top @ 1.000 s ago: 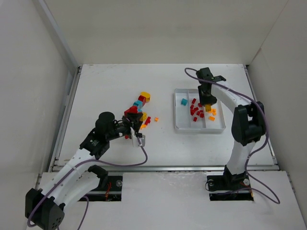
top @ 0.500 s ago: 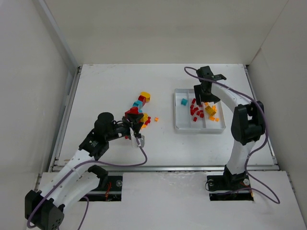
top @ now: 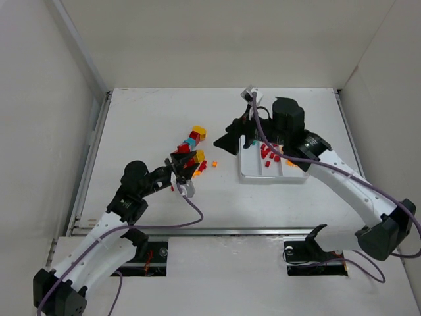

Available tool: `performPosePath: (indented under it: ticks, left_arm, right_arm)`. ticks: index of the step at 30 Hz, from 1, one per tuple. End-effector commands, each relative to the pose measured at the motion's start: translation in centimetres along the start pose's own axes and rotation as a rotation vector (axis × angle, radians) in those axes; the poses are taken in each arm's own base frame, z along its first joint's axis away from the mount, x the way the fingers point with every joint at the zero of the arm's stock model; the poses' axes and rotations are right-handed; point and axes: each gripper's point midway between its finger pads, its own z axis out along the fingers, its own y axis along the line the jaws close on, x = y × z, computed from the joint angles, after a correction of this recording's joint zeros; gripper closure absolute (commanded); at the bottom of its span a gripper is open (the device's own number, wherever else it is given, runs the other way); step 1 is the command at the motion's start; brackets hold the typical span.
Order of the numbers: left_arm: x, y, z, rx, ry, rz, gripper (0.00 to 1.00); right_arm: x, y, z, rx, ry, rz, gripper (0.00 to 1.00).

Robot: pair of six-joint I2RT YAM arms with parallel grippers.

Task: Sort the legos into containers by color

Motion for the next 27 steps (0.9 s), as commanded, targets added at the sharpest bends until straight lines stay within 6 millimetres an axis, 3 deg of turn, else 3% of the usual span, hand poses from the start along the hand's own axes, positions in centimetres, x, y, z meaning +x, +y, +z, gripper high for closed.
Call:
performPosePath:
  ticks: [1,5,12,16,27]
  left_arm:
    - [-3.4,2.7,-0.3,-0.101,-0.120,-0.009,1.00]
    - [-3.2,2.7,-0.3,-0.106,-0.115,-0.031,1.00]
    - [-3.2,3.6,-0.3,-0.132,-0.100,-0.056,1.00]
    - [-3.2,3.6,-0.3,-0.132,-0.100,-0.056,1.00]
    - [-3.1,3.9,-0.2,-0.140,-0.092,-0.048,1.00]
  right_arm:
    - [-1.0,3.7,2.1,-0.226,-0.042,0.016,0.11]
    - [-0.9,5.4,3.2,-0.272,-0.017,0.060,0.11]
    - [-0.3,5.4,4.4,-0.244,-0.002,0.100,0.16]
    - [0.8,6.4,5.3,-0.255,0.026,0.112,0.19]
    - [1.9,4.7,7.5,-0.175,0.046,0.164,0.29]
